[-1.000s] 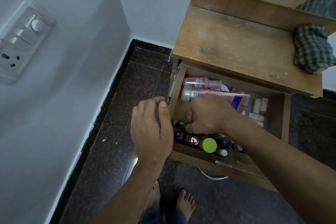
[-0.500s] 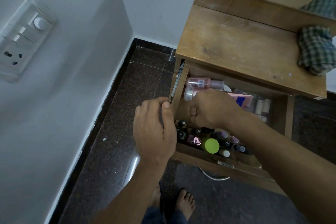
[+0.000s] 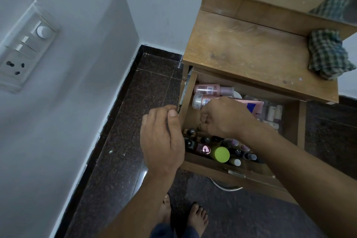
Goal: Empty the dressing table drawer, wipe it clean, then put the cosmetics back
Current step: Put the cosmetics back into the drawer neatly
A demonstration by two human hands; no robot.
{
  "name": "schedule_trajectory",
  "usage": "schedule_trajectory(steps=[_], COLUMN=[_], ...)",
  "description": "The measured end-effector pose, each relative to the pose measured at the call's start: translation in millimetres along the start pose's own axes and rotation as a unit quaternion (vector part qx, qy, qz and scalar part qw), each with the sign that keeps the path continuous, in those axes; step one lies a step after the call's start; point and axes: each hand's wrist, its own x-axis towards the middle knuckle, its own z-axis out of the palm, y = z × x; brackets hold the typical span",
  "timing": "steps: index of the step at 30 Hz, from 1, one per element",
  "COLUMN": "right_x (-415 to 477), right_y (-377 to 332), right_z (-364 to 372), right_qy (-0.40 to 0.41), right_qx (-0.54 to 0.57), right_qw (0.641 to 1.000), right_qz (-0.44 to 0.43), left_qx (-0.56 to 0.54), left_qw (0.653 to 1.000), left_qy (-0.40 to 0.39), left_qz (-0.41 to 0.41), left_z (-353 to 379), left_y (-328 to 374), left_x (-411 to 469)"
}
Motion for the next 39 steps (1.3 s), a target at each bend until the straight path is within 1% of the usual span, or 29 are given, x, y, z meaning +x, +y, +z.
schedule_trajectory(steps=[10,16,20,22,27,32,34,37,39], right_x=[-11.7,-21.3,-30.2,-32.0,-40.5,-53.8,-56.4,-61.4,-71.7], right_y=[3.2,10.9,11.2,8.1,2.4,12.6,16.4,16.9,14.0], right_z=[1.8,-2.1,-10.4,-12.3,-11.4,4.4,10.6,15.4,17.1], right_qy=[0.029,0.062,0.143,0.178,0.258,0.299,0.315,0.347,0.365], right_qx=[0.021,0.048,0.082,0.120,0.237,0.379,0.432,0.469,0.493], right_qw=[0.999,0.996,0.983,0.972,0.926,0.850,0.811,0.766,0.738], right_qz=[0.001,0.049,0.084,0.097,0.142,0.210,0.237,0.270,0.282], left_qx=[0.008,0.011,0.030,0.054,0.091,0.122,0.136,0.147,0.128], left_qw=[1.000,1.000,0.999,0.998,0.992,0.985,0.981,0.979,0.982], left_qy=[0.002,0.009,-0.007,-0.024,-0.063,-0.089,-0.096,-0.102,-0.104], left_qz=[0.008,0.014,0.016,0.016,0.053,0.084,0.097,0.093,0.088], left_z=[0.6,0.1,0.9,1.1,0.7,1.2,2.1,4.0,4.0], left_y=[0.6,-0.7,-0.7,-0.5,-0.3,1.0,2.5,5.9,13.5], left_x=[-1.2,-1.8,-1.9,-1.4,-1.3,-1.7,-0.6,1.0,-3.8])
